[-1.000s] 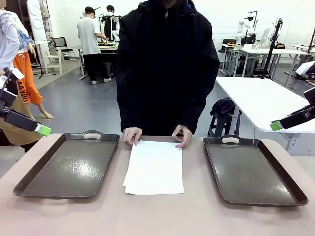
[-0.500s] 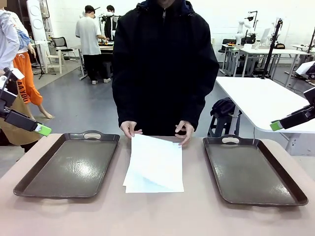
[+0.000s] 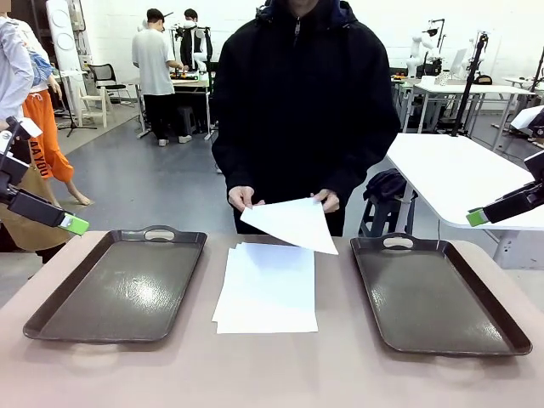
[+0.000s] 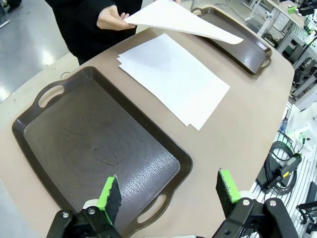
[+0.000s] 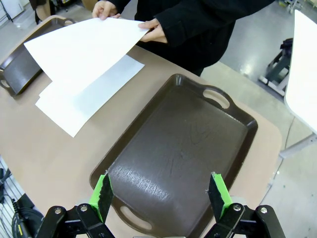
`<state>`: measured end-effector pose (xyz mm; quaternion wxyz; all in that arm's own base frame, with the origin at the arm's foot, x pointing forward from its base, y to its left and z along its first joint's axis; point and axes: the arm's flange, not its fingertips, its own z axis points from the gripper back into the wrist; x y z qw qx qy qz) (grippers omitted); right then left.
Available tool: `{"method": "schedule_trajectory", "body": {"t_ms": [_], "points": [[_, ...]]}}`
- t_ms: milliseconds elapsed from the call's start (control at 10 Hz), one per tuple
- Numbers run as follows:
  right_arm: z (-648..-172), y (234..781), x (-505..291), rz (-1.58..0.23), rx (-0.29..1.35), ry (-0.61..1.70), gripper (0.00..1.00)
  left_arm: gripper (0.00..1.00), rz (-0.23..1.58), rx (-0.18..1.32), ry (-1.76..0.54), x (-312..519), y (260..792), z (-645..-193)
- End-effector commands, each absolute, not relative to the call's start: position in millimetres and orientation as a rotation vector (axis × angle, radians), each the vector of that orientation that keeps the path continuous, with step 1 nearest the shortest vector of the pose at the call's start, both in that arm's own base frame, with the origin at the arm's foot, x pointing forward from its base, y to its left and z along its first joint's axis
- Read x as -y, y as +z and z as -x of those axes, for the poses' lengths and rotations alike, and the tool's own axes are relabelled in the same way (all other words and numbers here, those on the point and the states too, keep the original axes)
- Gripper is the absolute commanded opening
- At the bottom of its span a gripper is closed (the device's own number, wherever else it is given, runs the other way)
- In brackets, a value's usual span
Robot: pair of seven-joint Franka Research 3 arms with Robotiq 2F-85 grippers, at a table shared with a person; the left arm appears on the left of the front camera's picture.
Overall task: Sort the A4 documents.
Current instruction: Receive the A4 Paper.
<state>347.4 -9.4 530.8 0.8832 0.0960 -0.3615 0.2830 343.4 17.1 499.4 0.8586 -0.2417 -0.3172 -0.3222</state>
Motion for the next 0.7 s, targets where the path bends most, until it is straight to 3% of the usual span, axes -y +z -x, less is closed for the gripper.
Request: {"method": "schedule_trajectory", "body": {"t_ms": [0, 600], "points": [[-347.7, 530.0, 9.4, -0.200, 0.749, 0.589, 1.00, 1.00, 0.520, 0.678, -0.694, -19.7, 498.4, -345.8], [-347.7, 530.0, 9.4, -0.200, 0.749, 0.589, 1.00, 1.00, 0.520, 0.678, -0.694, -19.7, 498.4, -345.8]]}}
